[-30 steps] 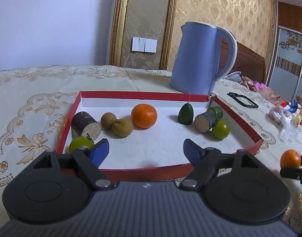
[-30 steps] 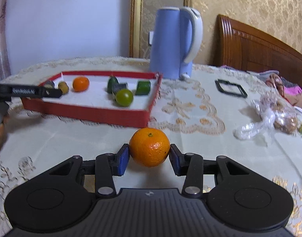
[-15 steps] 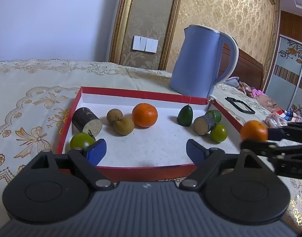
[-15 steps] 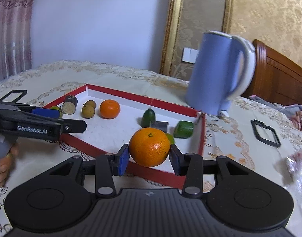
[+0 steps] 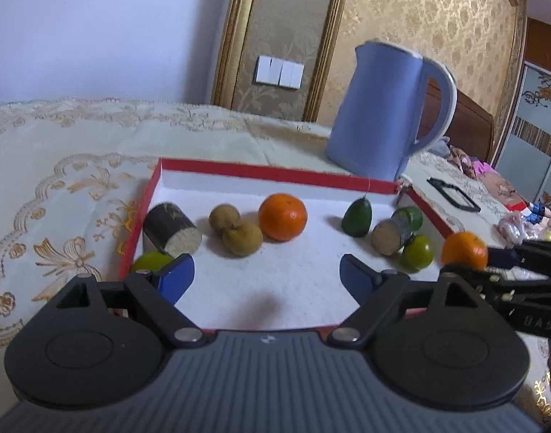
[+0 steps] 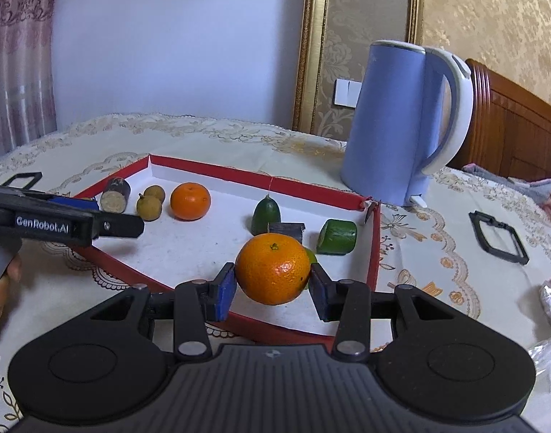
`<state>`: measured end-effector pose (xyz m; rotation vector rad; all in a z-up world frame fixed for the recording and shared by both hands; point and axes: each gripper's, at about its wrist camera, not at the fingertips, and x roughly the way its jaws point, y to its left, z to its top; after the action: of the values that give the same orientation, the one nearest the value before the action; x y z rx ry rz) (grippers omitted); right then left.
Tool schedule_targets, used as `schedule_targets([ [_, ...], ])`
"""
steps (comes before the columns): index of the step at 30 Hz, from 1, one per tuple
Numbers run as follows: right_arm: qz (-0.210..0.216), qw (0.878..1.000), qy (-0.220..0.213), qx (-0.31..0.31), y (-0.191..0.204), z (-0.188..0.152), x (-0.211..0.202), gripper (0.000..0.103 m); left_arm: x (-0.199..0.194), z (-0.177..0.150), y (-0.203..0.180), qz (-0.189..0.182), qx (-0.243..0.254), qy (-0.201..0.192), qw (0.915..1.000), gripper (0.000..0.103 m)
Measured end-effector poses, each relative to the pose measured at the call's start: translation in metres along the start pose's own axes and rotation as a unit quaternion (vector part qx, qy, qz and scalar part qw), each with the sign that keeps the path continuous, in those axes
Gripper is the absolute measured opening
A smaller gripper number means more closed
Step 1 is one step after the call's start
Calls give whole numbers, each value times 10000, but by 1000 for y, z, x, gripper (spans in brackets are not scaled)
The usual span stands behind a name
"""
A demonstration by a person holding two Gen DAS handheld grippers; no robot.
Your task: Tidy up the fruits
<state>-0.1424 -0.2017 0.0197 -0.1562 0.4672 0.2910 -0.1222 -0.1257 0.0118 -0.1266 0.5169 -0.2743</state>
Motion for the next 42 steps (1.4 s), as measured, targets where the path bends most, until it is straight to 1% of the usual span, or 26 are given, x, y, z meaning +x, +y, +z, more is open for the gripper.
schedule_targets([
  [2,69,10000,2,24,-1,-2,2,43,-6,1,-3,58,120,-116,9998,86],
  [5,200,9998,36,39,-1,-4,6,43,-12,0,-5,329,321,-295,9985,87],
  [6,232,9997,51,28,-1,-5,8,43,-12,0,-5,392,336,-317,9982,89],
  [7,254,9997,59,24,-1,-6,10,43,-12,-1,-4,448,332,-320,9979,92],
  [9,317,9995,64,37,-1,-5,14,43,-7,-3,-2,455,319,-174,9983,92],
  [11,397,9991,102,81,-3,-4,20,43,-5,-3,-4,562,444,-183,9973,93],
  [17,557,9980,290,-74,3,3,39,43,5,4,-6,520,483,-129,9974,95],
  [19,617,9975,353,21,1,7,46,43,9,5,-5,522,478,-132,9974,98],
  [21,480,9977,485,-20,4,8,53,44,12,5,-8,546,543,-114,9970,98],
  [23,497,9974,521,75,3,6,58,44,15,8,-9,432,563,-89,9974,98],
  [25,540,9970,517,191,0,5,58,44,20,11,-12,359,578,-38,9977,98],
  [28,438,9976,507,194,0,7,53,44,29,14,-13,246,537,37,9982,98],
  [30,411,9983,352,218,-2,9,40,45,32,13,-16,171,547,95,9983,98],
  [31,434,9984,237,255,-5,11,31,46,33,13,-16,99,537,136,9984,98],
  [32,456,9984,152,294,-8,13,25,52,33,11,-17,58,531,159,9984,98],
  [33,453,9984,22,330,-11,16,16,65,34,10,-17,45,543,167,9984,98],
  [35,347,9987,-178,317,-18,19,5,76,38,9,-19,66,545,198,9983,98],
  [38,359,9983,-122,447,-29,19,8,76,44,9,-17,-4,404,328,9986,98],
  [41,252,9976,75,640,-35,17,21,76,49,12,-17,116,341,388,9986,98],
  [42,275,9973,120,673,-35,16,25,76,50,12,-17,114,319,388,9987,98],
])
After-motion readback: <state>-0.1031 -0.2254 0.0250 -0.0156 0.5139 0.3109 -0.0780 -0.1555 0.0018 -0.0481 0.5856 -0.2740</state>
